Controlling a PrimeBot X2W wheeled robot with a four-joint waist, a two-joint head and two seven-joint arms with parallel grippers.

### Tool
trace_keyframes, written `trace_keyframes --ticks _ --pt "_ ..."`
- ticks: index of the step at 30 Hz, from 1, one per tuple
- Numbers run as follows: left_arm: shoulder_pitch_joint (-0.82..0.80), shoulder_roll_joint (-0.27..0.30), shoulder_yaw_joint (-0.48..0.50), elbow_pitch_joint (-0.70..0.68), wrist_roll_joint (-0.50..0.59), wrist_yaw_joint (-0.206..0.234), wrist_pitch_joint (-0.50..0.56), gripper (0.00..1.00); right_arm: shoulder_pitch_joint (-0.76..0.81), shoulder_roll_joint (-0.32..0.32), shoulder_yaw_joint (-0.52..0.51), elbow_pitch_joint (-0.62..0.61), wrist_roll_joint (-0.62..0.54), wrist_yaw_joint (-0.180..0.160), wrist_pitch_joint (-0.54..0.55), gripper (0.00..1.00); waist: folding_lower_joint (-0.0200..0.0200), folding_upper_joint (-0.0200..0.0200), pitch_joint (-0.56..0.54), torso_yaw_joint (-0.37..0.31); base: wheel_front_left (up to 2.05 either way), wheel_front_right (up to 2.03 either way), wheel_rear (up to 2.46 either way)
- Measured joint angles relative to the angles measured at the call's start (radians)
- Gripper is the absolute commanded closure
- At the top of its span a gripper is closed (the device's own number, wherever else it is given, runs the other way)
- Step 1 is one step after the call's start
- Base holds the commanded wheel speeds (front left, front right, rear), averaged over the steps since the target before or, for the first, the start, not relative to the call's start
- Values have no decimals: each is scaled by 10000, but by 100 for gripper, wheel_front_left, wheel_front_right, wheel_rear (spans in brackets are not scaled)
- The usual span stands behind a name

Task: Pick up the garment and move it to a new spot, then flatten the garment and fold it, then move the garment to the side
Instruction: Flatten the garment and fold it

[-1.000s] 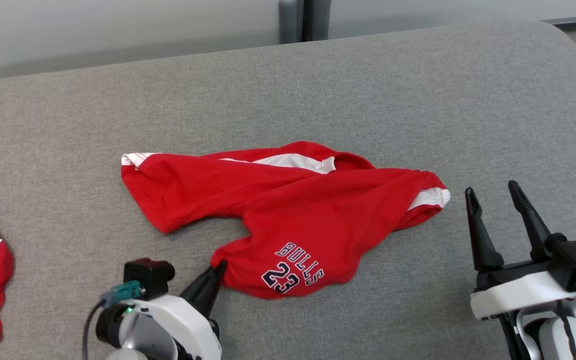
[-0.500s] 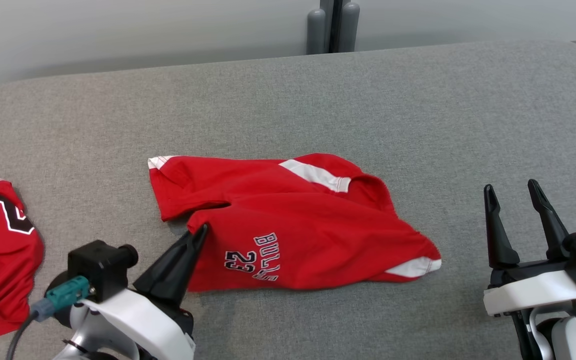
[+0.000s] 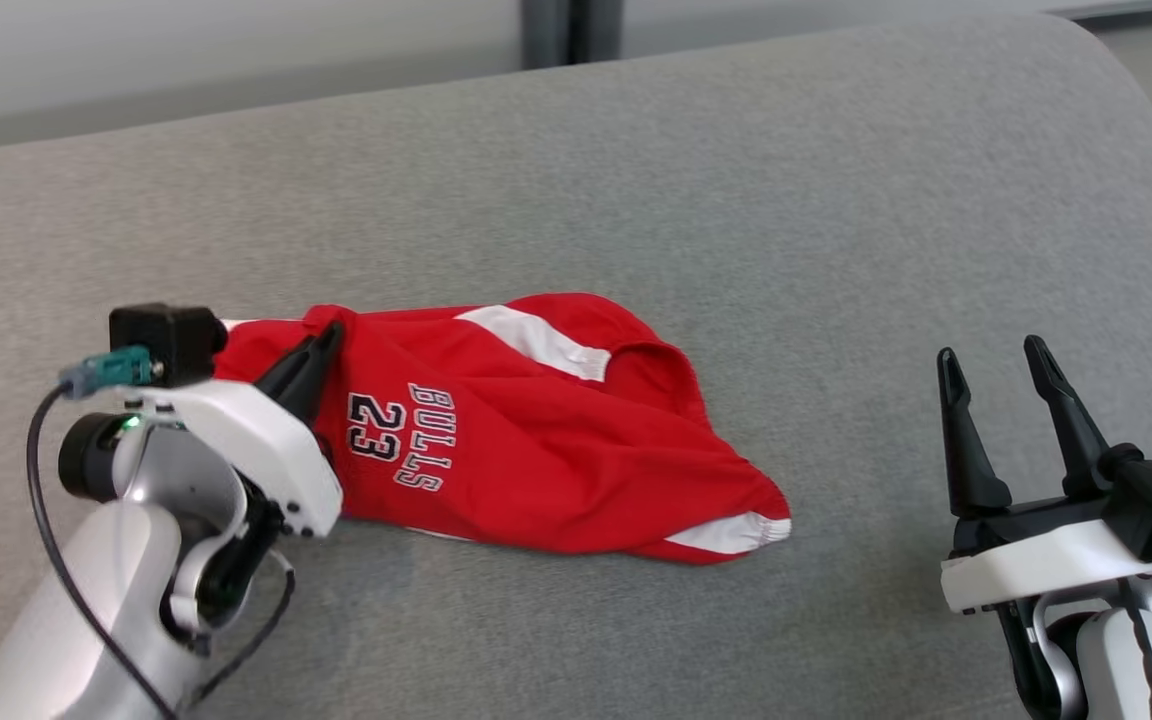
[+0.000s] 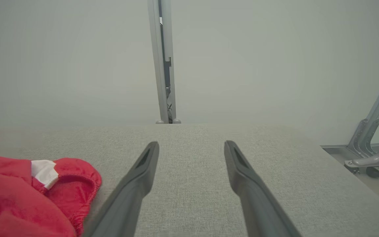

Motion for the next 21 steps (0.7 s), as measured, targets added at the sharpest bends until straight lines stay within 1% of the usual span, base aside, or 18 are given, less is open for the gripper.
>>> trace_keyframes --ticks 4,7,8,9,10,12,14,18,20,21 --pt "-871 -359 -21 1969 -77 -295 -280 100 -105 4 107 127 77 2 -79 0 0 0 213 -403 0 0 0" --pt "-1312 -600 -77 3129 -77 -548 -577 100 -154 0 115 201 104 2 -119 0 0 0 313 -615 0 0 0" --pt "-1406 -677 -107 3425 -75 -639 -715 62 -160 0 111 228 107 2 -123 0 0 0 330 -655 0 0 0" --pt "-1498 -748 -127 3682 -44 -686 -892 6 -162 2 113 245 127 0 -132 0 0 0 332 -678 0 0 0" --pt "-1571 -794 -146 3883 15 -736 -1091 0 -163 0 113 253 128 2 -138 0 0 0 320 -676 0 0 0" --pt "-1689 -865 -163 4136 155 -807 -1645 0 -165 0 104 259 130 2 -198 0 0 0 286 -639 0 0 0" --pt "-1699 -901 -142 4226 382 -788 -2403 0 -165 2 107 261 130 2 -205 0 0 0 229 -565 0 0 0" --pt "-1537 -1005 65 4025 648 -598 -3977 0 -164 2 109 255 121 0 -219 0 0 0 83 -345 0 0 0" --pt "-1258 -1030 157 3858 719 -518 -4600 0 -162 4 123 249 111 0 -221 0 0 0 -4 -208 0 0 0" --pt "-1258 -1030 157 3858 719 -518 -4600 0 -162 4 123 249 111 0 -221 0 0 0 -4 -208 0 0 0"
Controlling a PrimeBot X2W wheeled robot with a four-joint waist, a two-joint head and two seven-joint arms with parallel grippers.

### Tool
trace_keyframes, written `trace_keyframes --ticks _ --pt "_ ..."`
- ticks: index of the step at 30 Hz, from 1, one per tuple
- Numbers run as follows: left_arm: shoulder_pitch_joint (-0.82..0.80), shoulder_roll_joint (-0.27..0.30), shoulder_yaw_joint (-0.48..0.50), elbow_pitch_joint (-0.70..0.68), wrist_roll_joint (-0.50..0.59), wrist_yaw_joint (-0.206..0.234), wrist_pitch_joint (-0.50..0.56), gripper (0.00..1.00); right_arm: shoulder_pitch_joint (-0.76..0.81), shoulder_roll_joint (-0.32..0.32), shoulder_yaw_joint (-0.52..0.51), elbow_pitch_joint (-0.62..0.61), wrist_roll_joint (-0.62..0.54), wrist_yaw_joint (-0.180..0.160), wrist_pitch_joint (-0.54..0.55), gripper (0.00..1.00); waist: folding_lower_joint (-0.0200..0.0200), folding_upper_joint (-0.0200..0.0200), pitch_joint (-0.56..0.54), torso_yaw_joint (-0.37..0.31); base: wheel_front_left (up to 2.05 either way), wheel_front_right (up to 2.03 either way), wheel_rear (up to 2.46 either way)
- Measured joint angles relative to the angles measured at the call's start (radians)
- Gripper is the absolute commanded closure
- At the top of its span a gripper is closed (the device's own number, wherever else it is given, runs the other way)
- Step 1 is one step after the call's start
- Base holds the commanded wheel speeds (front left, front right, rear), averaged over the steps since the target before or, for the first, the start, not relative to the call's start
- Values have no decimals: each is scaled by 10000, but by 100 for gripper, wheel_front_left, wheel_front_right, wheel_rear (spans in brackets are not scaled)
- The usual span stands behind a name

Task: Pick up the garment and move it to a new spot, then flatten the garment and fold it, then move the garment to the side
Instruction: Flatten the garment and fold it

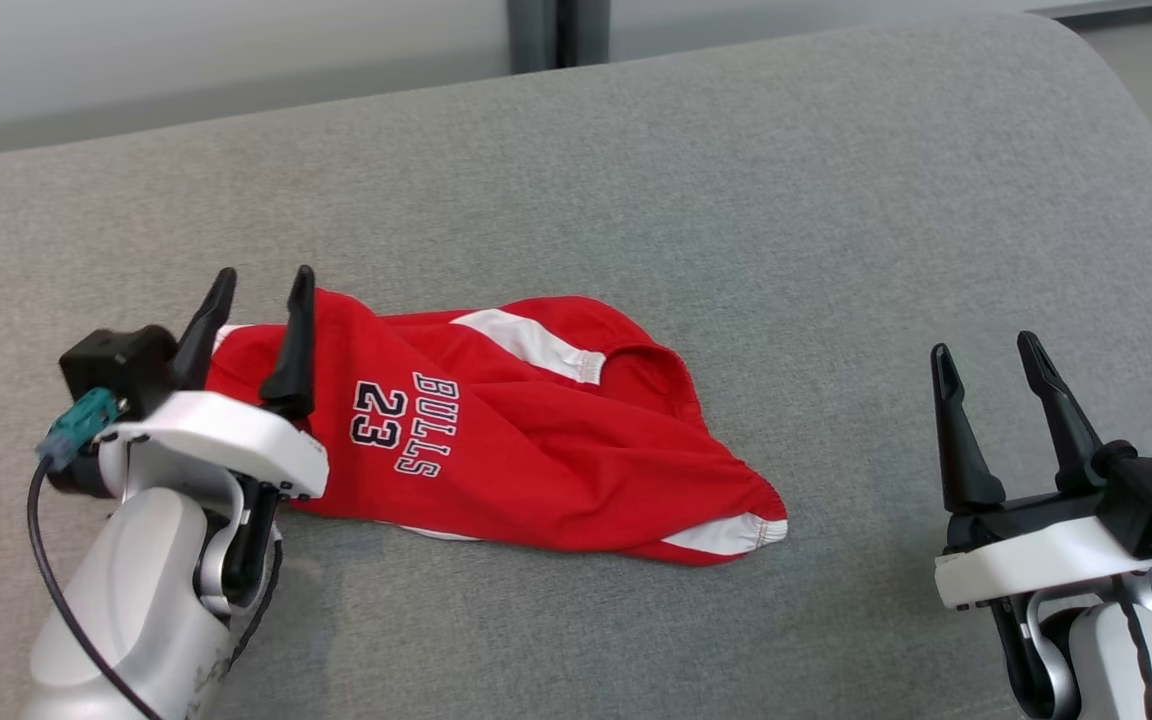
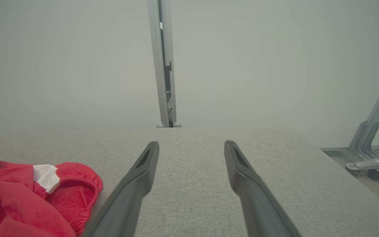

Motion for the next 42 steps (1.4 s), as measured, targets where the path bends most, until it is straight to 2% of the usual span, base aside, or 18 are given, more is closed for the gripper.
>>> trace_keyframes --ticks 2,3,6,11,18,28,38,42 --pt "443 48 270 -460 146 263 -573 0 8 2 15 0 -54 2 0 0 0 0 -155 213 0 0 0" --pt "443 48 270 -460 146 263 -573 0 8 2 15 0 -54 2 0 0 0 0 -155 213 0 0 0" --pt "945 176 568 -1189 497 619 -765 0 28 2 48 0 -113 2 4 0 0 0 -331 412 0 0 0" --pt "2051 284 1011 -2688 1032 1174 -819 0 59 2 69 -10 -205 2 67 0 0 -1 -611 723 0 0 0" --pt "3501 359 1116 -4184 1442 1593 -825 0 295 2 157 -25 -314 2 213 0 0 0 -1001 1037 0 0 0" --pt "4498 512 899 -5007 1509 1799 -593 0 793 0 100 -217 -334 2 447 0 0 0 -1437 1269 0 0 0" --pt "4586 617 686 -5223 1551 1820 -251 0 917 2 90 -431 -376 2 593 0 0 0 -1418 1287 0 0 0" --pt "4166 696 270 -5035 1235 1337 713 0 905 2 117 -497 -372 2 629 0 0 0 -1240 1275 0 0 0"
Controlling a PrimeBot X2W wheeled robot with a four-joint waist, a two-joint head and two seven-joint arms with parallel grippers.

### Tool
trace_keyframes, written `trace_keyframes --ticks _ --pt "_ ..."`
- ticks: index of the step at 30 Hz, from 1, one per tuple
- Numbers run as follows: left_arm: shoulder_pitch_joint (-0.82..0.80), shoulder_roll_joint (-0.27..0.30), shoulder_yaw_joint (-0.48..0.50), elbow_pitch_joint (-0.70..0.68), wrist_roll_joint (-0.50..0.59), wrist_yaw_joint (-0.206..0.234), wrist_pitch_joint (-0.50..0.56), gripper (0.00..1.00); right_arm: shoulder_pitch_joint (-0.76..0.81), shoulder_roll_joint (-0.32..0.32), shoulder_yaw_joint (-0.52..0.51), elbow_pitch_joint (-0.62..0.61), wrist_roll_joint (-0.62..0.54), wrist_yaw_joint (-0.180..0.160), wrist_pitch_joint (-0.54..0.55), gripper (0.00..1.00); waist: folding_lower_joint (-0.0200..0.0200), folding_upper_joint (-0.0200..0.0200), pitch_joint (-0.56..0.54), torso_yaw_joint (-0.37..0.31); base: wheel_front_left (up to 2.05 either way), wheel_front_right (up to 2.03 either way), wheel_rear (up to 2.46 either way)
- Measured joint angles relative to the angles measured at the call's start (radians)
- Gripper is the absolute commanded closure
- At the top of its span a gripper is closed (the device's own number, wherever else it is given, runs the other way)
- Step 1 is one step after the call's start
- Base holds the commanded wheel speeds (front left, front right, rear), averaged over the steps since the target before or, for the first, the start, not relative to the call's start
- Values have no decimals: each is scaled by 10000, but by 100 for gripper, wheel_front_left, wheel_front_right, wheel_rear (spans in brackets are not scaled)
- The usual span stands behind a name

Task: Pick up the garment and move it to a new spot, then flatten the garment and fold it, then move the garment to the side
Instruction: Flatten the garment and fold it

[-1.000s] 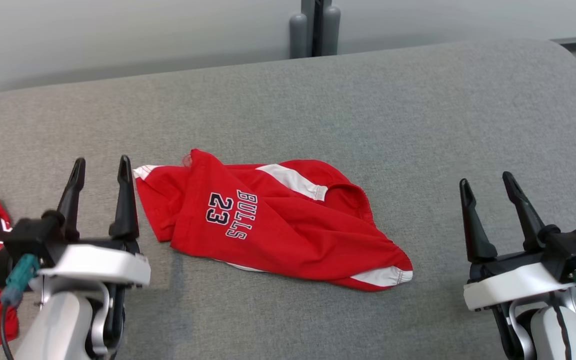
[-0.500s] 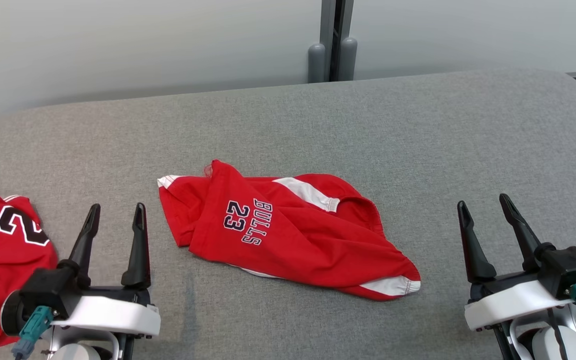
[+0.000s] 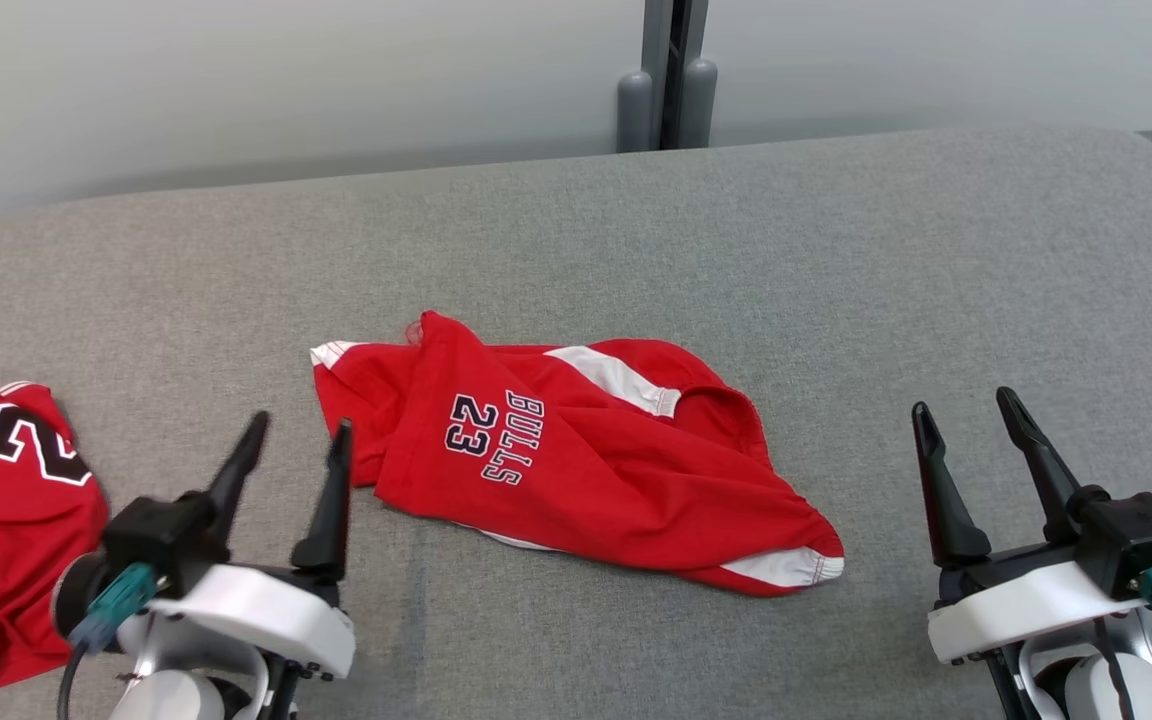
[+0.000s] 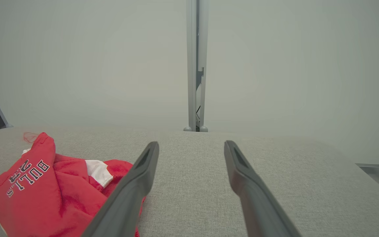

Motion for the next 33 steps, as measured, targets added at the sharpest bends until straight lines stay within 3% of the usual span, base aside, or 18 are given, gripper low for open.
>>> trace_keyframes --ticks 7,11,21,22,23,24,28,33 --pt "-702 42 -894 1346 -685 -922 2186 0 -130 0 232 23 86 0 -13 0 0 0 350 -283 0 0 0" --pt "-1144 13 -1081 2274 -941 -1260 2763 0 -272 -2 311 104 182 0 -88 0 0 0 622 -551 0 0 0" --pt "-1888 138 -736 3651 -1003 -1172 2569 0 -477 -4 222 311 349 0 -372 0 0 0 1276 -1194 0 0 0" --pt "-1890 142 -717 3666 -1055 -1185 2527 7 -479 -4 219 336 351 -2 -410 0 0 0 1313 -1226 0 0 0" --pt "-1891 173 -748 3668 -1030 -1191 2462 33 -480 -4 203 364 364 -2 -424 0 0 0 1340 -1250 0 0 0" --pt "-1891 199 -756 3632 -1012 -1202 2393 100 -487 -4 196 391 368 -2 -439 0 0 0 1357 -1262 0 0 0" --pt "-1838 240 -903 3275 -895 -1266 2351 100 -523 -2 104 458 378 -2 -520 0 0 0 1360 -1212 0 0 0" --pt "-1385 399 -897 2265 -652 -838 2102 100 -530 0 -25 545 374 -2 -541 0 0 0 1241 -961 0 0 0"
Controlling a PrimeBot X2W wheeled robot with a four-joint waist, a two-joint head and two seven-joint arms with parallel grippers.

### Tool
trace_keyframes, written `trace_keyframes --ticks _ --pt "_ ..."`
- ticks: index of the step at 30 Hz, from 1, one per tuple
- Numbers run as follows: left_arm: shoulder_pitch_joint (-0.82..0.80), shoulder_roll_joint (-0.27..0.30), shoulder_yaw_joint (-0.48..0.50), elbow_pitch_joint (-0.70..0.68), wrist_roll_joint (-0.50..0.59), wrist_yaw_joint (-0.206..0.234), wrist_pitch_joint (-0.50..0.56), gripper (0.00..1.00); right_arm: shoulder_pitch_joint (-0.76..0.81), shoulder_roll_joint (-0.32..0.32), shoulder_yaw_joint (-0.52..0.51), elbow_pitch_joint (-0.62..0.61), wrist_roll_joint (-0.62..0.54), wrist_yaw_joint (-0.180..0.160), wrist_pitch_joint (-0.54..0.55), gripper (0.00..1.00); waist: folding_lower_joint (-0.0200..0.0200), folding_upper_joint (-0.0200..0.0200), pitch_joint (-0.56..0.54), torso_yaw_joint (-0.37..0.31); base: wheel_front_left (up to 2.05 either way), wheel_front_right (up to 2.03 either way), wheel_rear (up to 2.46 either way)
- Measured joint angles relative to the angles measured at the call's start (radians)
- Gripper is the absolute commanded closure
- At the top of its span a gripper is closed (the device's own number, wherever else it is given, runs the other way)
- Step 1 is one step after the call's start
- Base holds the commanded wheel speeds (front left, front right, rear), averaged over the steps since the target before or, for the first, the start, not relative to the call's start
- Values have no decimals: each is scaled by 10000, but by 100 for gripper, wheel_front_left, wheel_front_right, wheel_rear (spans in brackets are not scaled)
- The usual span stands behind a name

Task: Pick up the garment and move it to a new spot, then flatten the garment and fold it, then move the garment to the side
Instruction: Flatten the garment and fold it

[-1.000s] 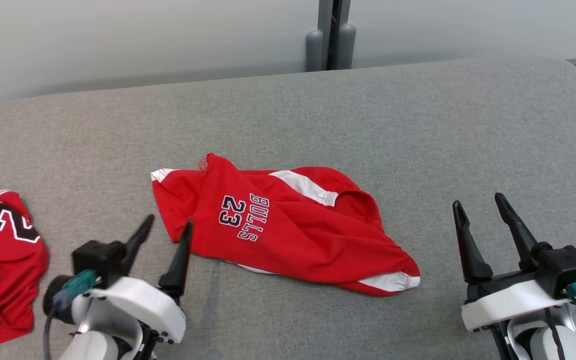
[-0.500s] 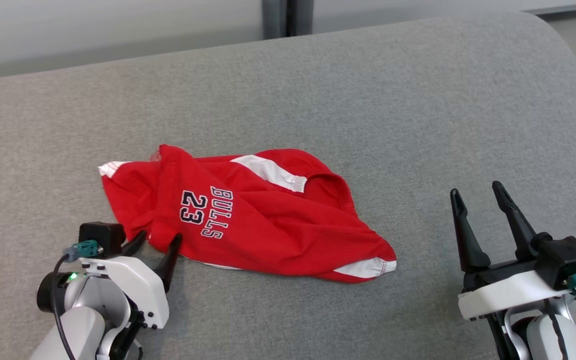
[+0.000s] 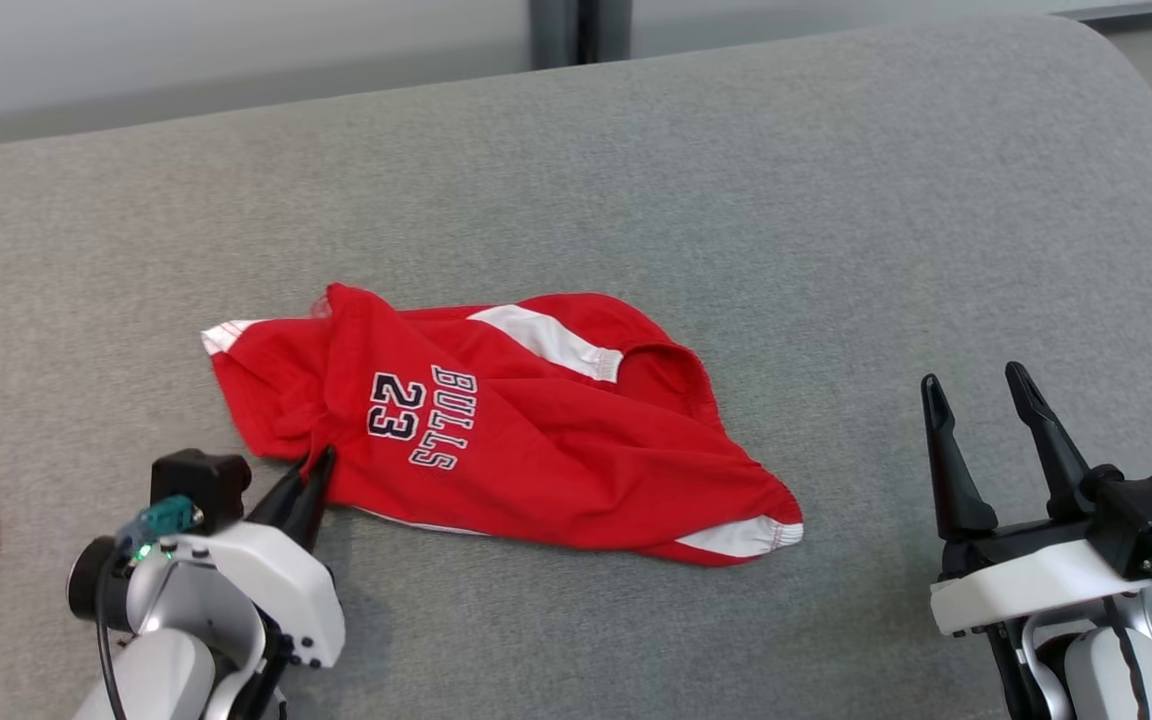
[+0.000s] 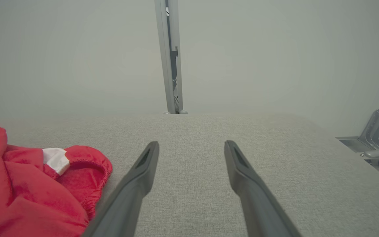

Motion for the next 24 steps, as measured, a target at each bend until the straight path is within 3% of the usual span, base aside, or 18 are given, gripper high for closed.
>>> trace_keyframes --ticks 7,15,20,24 --pt "1425 100 -35 -2077 36 815 230 100 23 4 -253 6 -65 2 4 0 0 0 -228 674 0 0 0" --pt "2548 272 -171 -4888 -25 1425 809 100 80 2 -502 -303 -224 2 236 0 0 0 -411 1504 0 0 0" --pt "2328 562 -128 -5691 161 1457 1127 100 77 0 -437 -410 -205 0 282 0 0 0 -442 1491 0 0 0" --pt "1396 631 -186 -5388 215 1202 1478 100 61 0 -263 -408 -111 2 284 0 0 0 -417 1178 0 0 0"
